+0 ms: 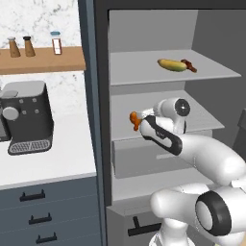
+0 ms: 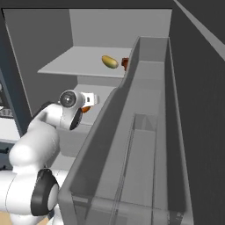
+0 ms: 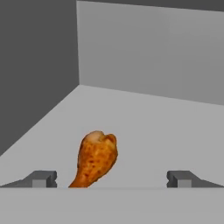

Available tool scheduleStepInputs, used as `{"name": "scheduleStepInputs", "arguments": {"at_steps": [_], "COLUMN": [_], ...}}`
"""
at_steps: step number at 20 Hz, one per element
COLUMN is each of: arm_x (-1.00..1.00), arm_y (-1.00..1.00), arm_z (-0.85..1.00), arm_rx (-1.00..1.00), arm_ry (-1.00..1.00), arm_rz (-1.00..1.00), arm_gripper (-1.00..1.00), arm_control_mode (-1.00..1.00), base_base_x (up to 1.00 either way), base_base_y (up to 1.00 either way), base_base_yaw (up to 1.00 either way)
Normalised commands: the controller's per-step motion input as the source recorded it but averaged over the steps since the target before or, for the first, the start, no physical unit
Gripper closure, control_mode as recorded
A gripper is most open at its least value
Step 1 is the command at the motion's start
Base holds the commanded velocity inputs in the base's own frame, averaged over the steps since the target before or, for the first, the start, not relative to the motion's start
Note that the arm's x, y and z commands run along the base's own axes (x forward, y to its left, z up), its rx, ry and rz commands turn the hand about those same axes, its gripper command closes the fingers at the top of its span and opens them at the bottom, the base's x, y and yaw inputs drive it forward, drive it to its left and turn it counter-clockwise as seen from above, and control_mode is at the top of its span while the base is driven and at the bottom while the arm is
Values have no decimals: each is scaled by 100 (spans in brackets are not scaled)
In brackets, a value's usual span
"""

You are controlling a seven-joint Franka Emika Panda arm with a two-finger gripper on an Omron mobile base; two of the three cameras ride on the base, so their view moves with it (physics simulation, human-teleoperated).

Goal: Place one cucumber and one chicken drumstick in each tupperware on the nearby counter, to pack two identical lunches.

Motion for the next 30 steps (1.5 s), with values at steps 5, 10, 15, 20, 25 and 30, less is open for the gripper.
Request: {"name": "scheduleStepInputs", "arguments": {"at_steps": [5,10,15,20,25,30], "arm_x": [0,-3,0,0,2,10], "arm_y": [0,12,11,0,2,9], "arm_z": [0,-3,-14,-2,7,36], "arm_rx": [0,0,0,0,0,0], "arm_ry": [0,1,2,4,11,22], "arm_rz": [-4,-5,-2,2,0,0], "arm_gripper": [-100,-100,-100,-100,-100,-100], "arm_control_mode": [-100,-100,-100,-100,-100,-100], "base_base_x": [0,0,0,0,0,0], "base_base_y": [0,0,0,0,0,0], "base_base_yaw": [0,0,0,0,0,0]}}
